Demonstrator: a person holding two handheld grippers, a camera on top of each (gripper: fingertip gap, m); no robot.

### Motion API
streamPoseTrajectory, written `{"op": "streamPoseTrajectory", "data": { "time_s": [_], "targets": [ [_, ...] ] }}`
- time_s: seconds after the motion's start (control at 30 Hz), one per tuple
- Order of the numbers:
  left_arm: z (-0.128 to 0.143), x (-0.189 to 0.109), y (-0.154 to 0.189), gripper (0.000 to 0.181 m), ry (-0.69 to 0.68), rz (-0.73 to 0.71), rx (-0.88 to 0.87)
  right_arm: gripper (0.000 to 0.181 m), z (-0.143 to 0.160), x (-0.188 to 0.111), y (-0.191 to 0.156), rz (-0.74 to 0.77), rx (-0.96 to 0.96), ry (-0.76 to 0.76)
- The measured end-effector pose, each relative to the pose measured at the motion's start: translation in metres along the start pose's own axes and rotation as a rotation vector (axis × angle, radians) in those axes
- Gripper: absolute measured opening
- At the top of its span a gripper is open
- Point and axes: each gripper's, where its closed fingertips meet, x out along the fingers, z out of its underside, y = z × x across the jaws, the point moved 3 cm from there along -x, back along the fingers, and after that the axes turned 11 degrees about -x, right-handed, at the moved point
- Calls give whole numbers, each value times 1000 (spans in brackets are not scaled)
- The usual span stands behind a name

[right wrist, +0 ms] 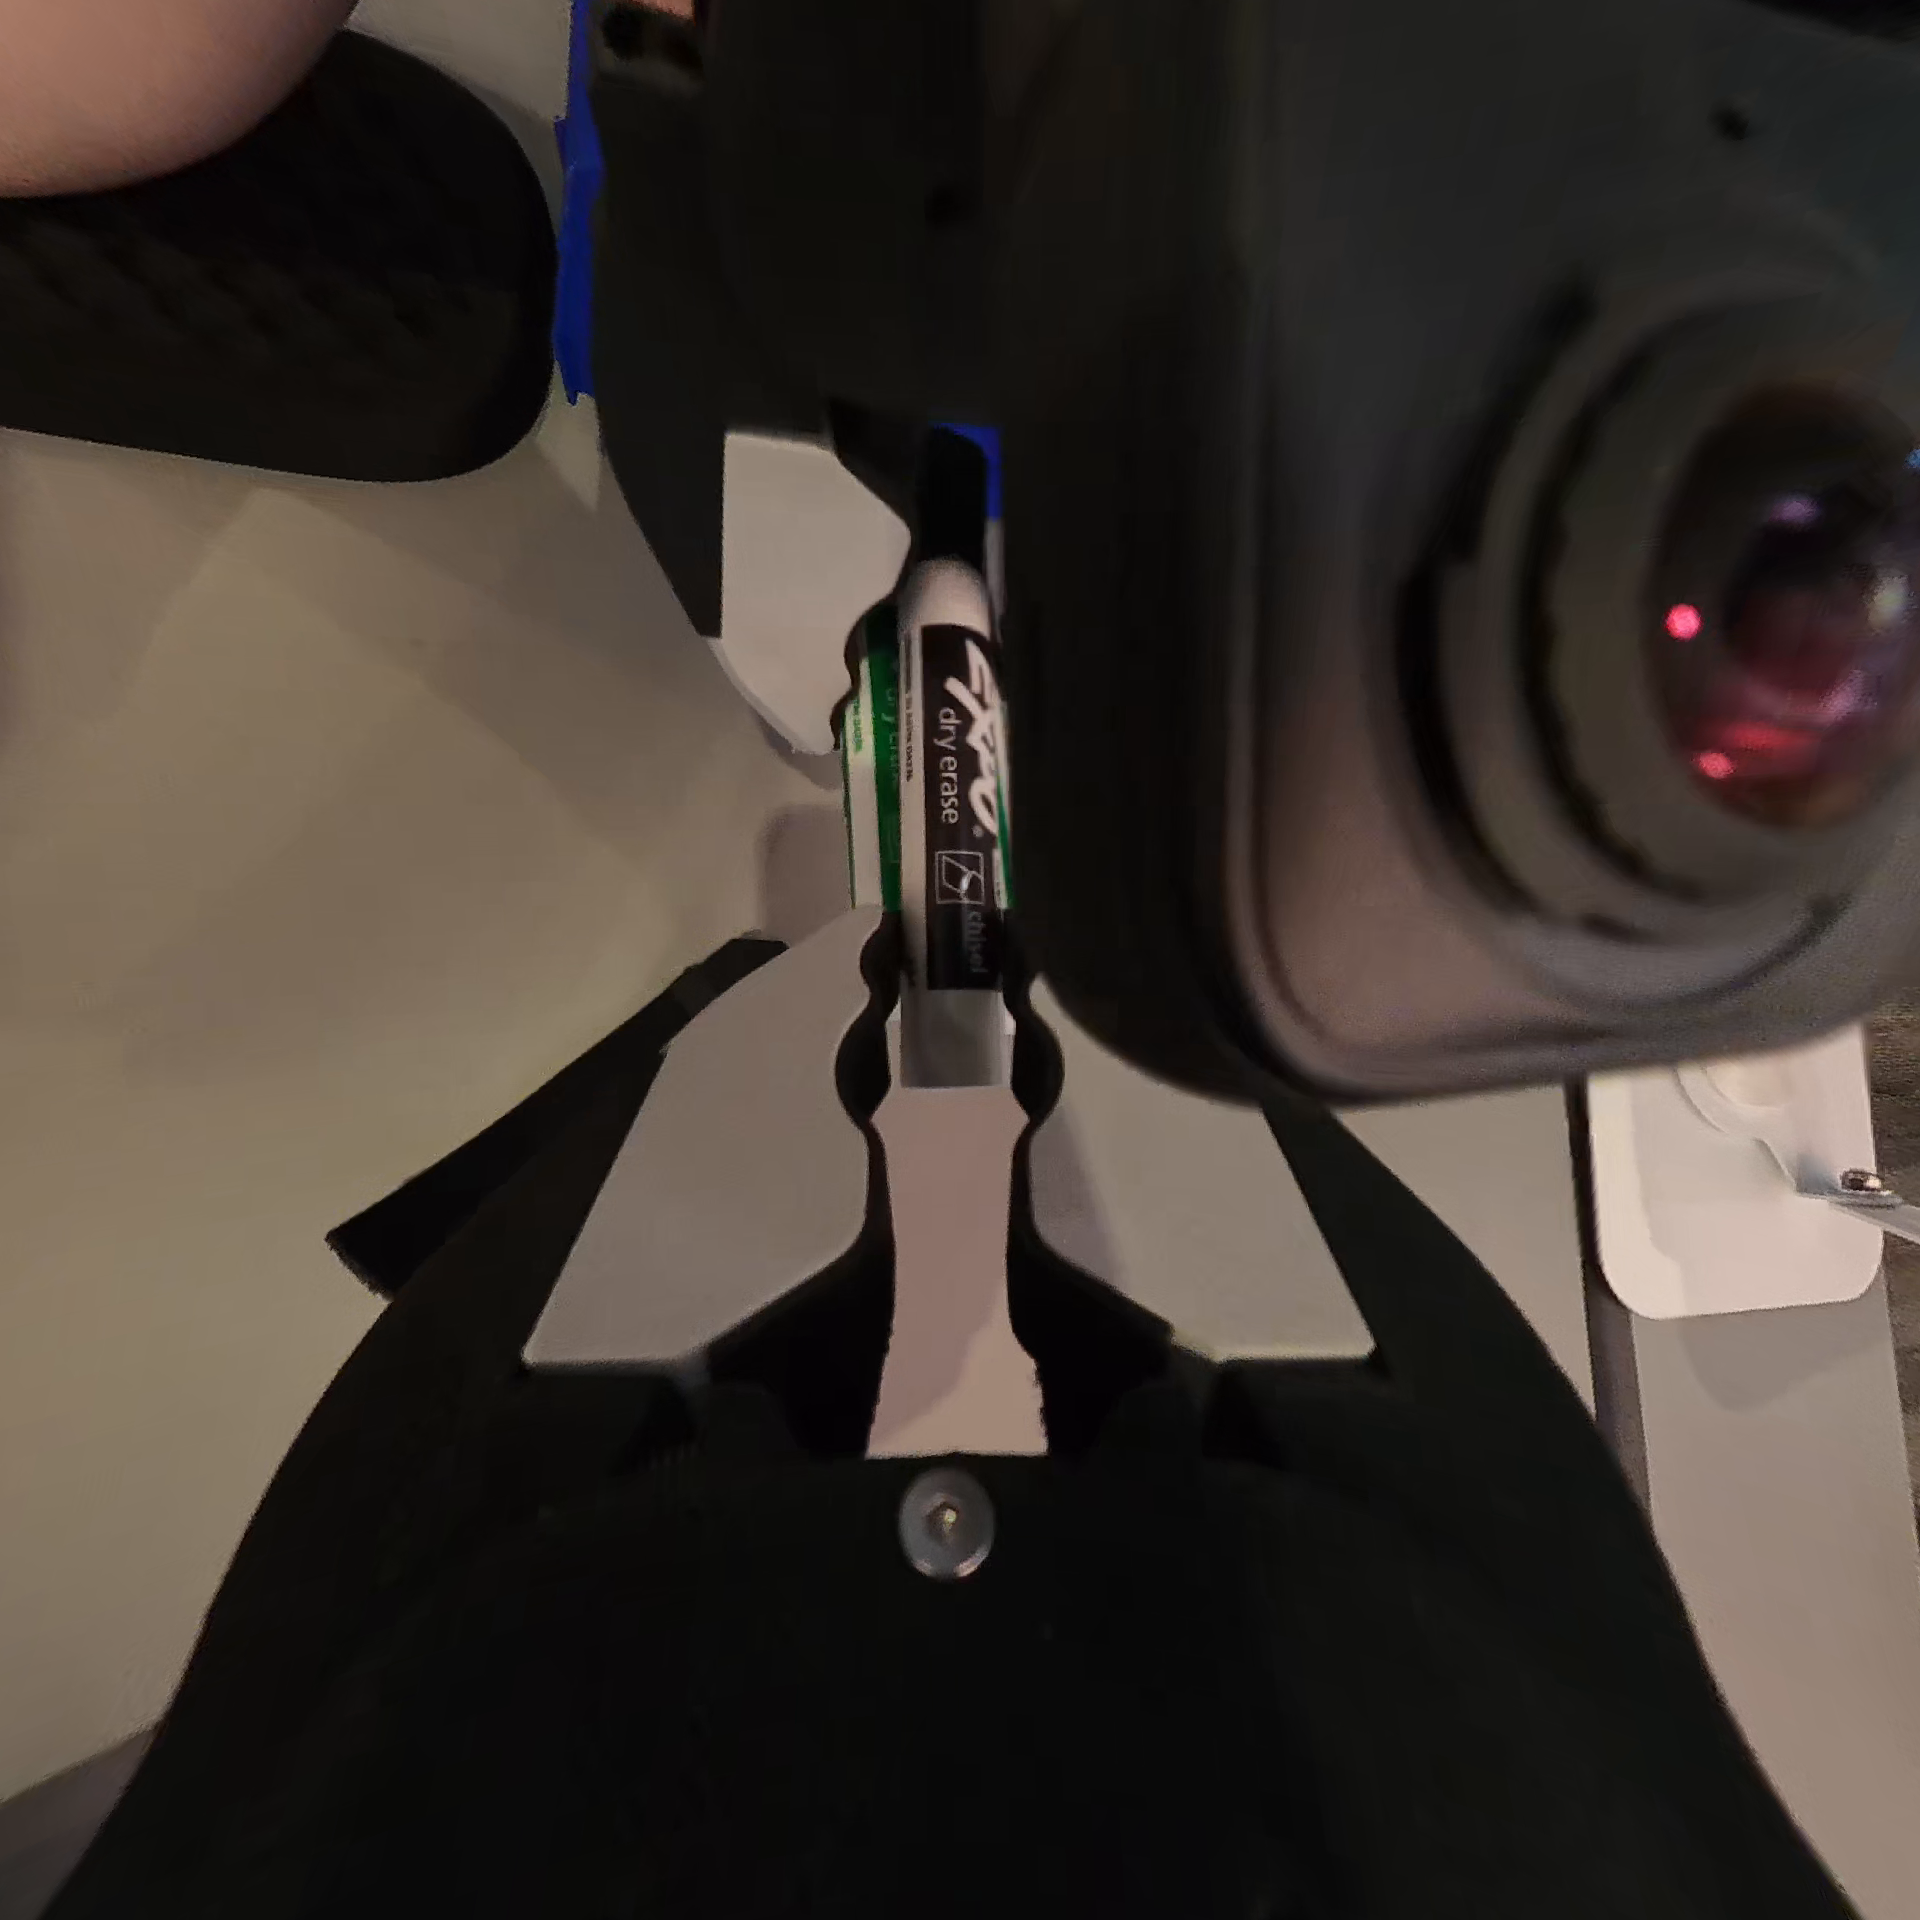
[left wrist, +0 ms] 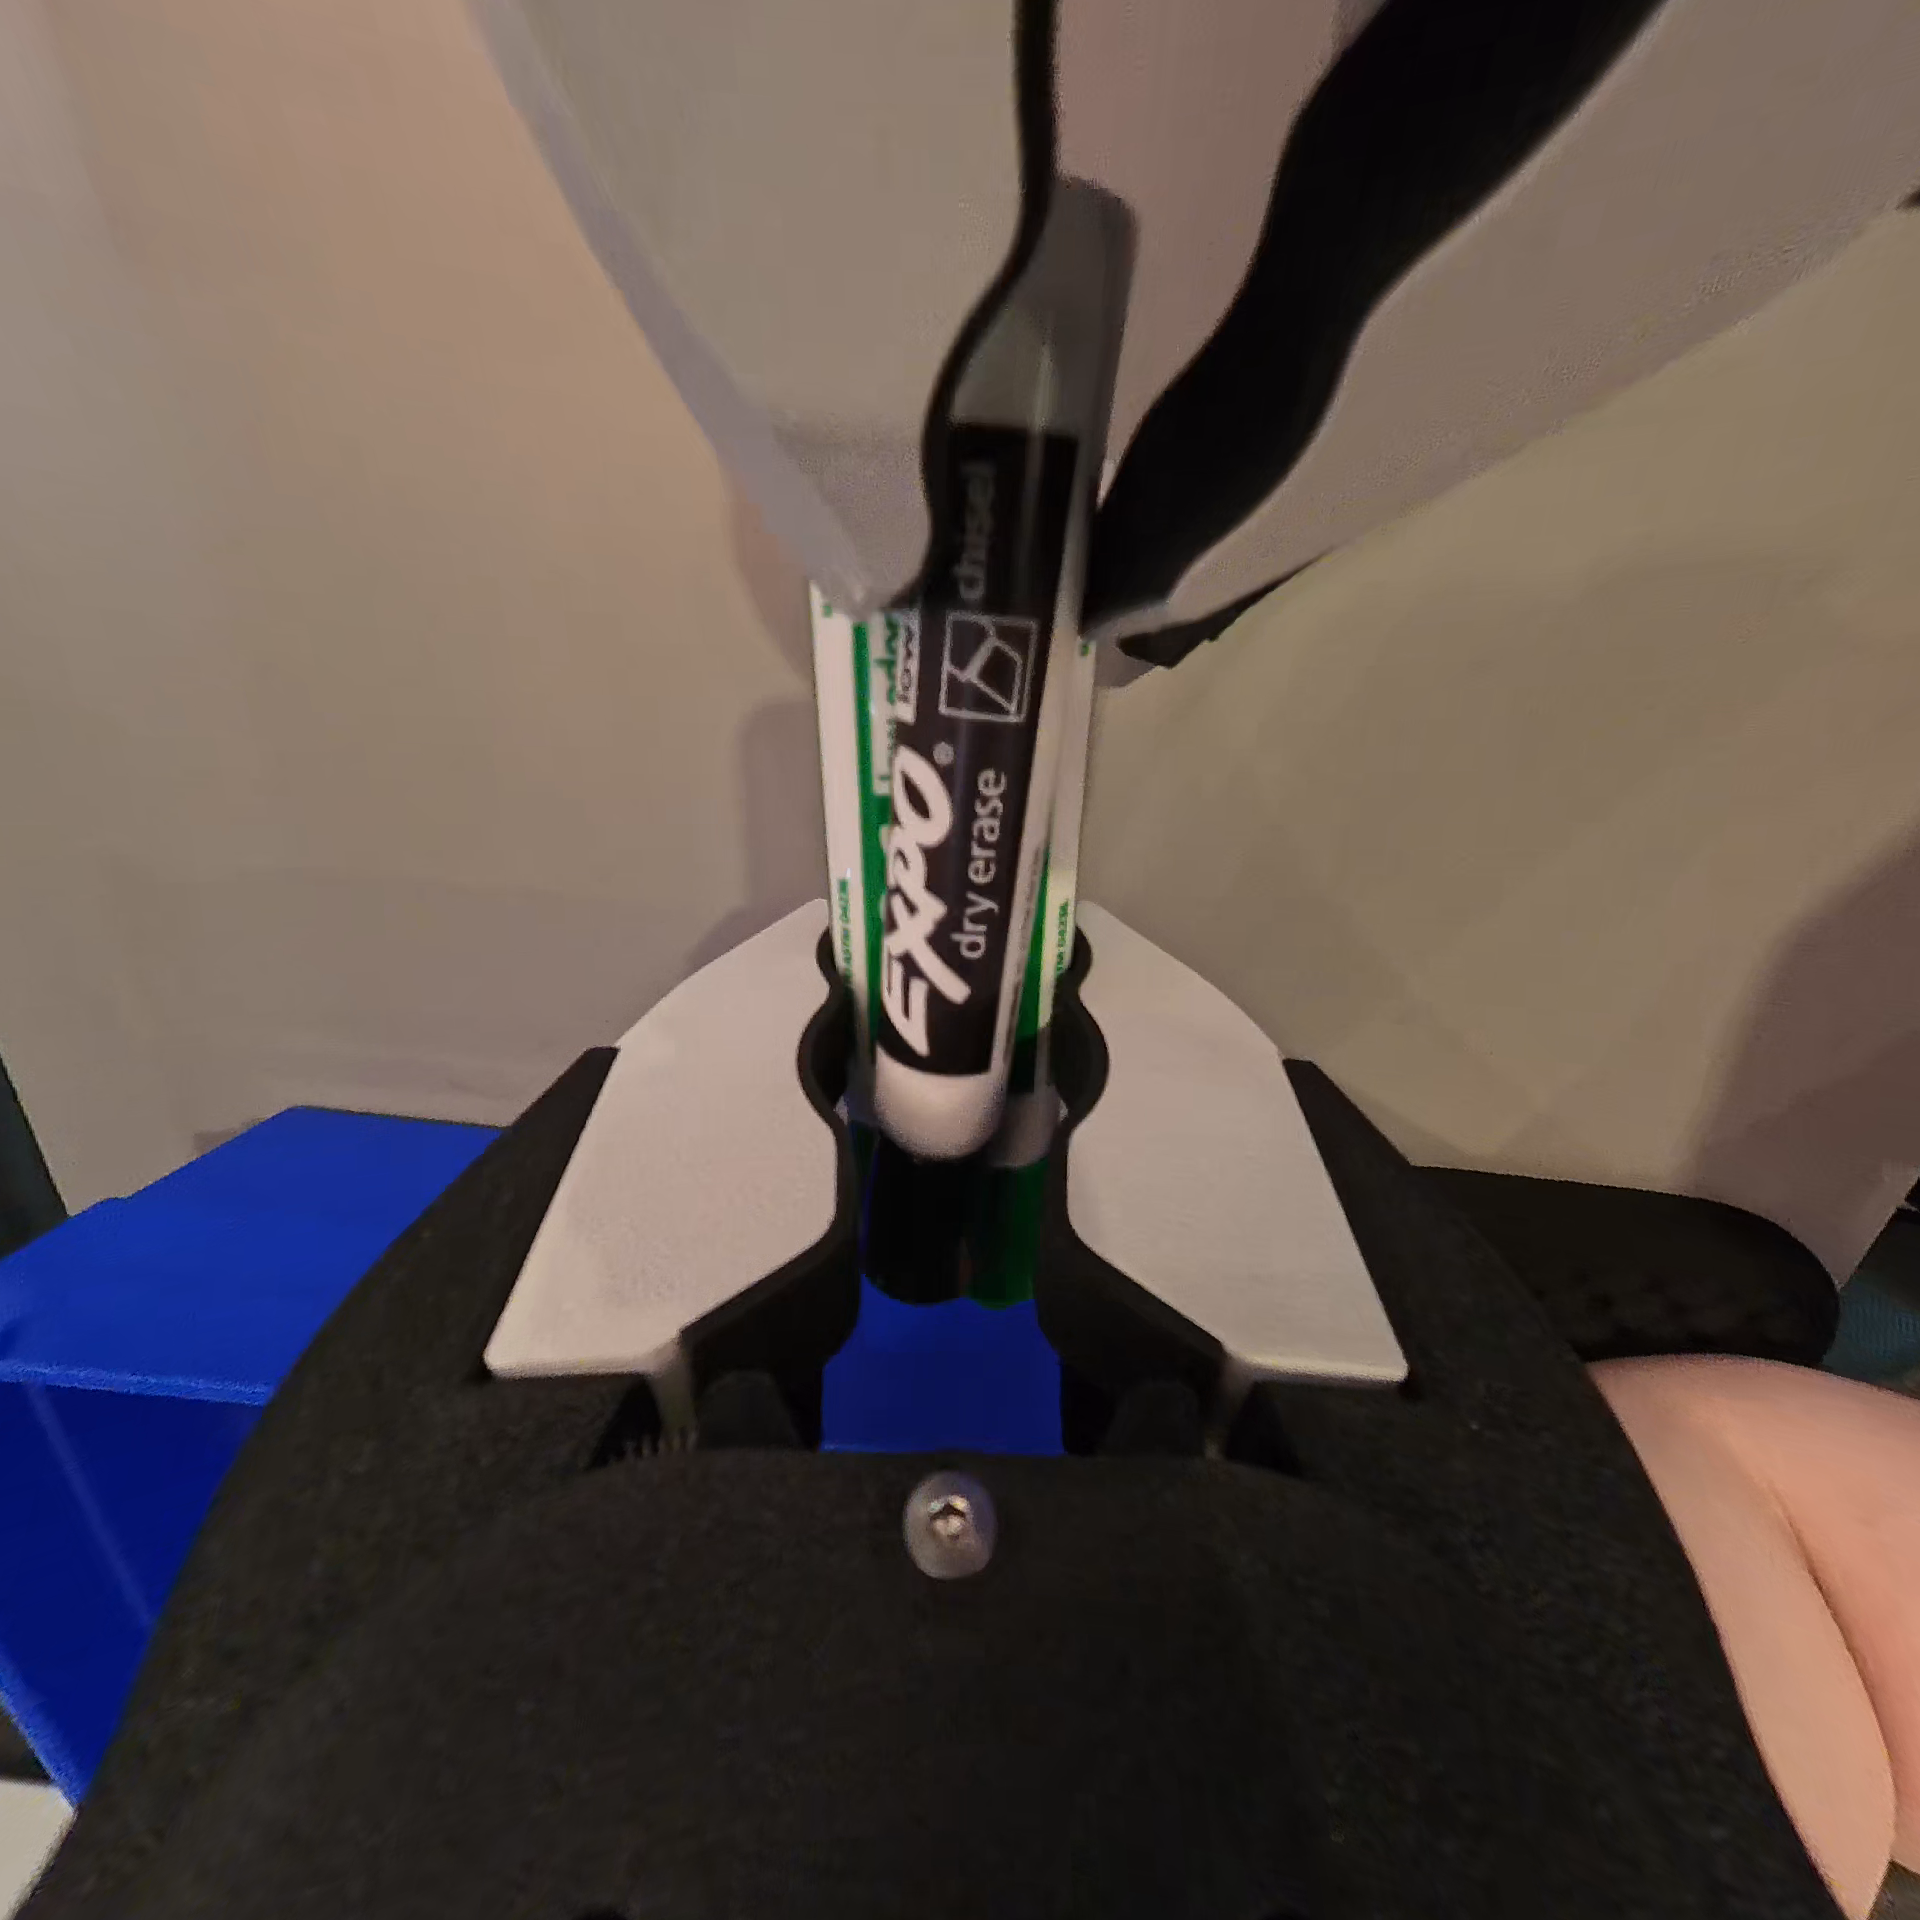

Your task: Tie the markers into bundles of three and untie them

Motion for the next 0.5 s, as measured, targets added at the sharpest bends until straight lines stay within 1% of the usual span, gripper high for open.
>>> {"op": "streamPoseTrajectory", "data": {
  "time_s": [0.17,0.27,0.33,0.5],
  "targets": [
    [0,-3,-1,37,12,-7,-3,21,-5,1,2,29,-18,38],
    [-1,-7,-3,37,38,-4,-12,29,-8,-3,5,33,-5,85],
    [0,-10,-4,37,53,0,-17,35,-8,-8,9,53,9,98],
    [5,-14,-7,37,71,7,-31,37,-8,-32,18,99,35,183]
  ]
}}
